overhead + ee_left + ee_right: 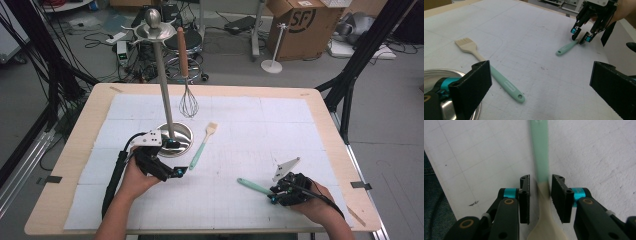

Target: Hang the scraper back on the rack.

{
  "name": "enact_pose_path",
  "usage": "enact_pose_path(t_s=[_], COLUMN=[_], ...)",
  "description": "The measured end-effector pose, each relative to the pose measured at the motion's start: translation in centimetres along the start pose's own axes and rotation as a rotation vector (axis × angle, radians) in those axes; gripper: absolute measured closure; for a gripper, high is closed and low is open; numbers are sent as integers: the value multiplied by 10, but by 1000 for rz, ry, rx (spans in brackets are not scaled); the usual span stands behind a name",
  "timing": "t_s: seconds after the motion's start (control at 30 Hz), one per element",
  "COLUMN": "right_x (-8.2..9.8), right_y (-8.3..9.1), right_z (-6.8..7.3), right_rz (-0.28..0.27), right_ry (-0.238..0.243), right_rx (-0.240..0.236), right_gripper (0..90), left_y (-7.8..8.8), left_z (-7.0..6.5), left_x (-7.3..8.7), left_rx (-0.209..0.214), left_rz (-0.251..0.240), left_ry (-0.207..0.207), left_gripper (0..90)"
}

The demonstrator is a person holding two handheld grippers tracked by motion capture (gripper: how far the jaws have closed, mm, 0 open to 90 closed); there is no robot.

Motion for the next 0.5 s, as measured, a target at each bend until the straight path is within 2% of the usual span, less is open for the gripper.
enact_pose_path(t_s=[0.13,0.33,0.4,0.5], right_x=[0,-1,-1,-2], right_y=[0,0,0,1], right_z=[0,0,1,1], right_rz=[-4,-5,-17,-74], right_ry=[-2,10,60,62], right_rx=[0,12,35,48], right_gripper=[796,811,813,814], left_y=[0,1,1,2], left_z=[0,0,1,1], left_x=[0,0,0,0], left_rx=[1,-2,-2,-3], left_rz=[5,5,3,1], left_ry=[-4,-6,-5,-3], left_gripper=[45,45,45,45])
Point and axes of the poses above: each handheld gripper's, and its own axes: y roughly backward along the jaws, x roughly out of its underside, z roughly to its left, the point moved 10 cm from there along -y, roughly forward along the jaws, and after that the axes turned 3 degrees about y, right-handed, at the moved point
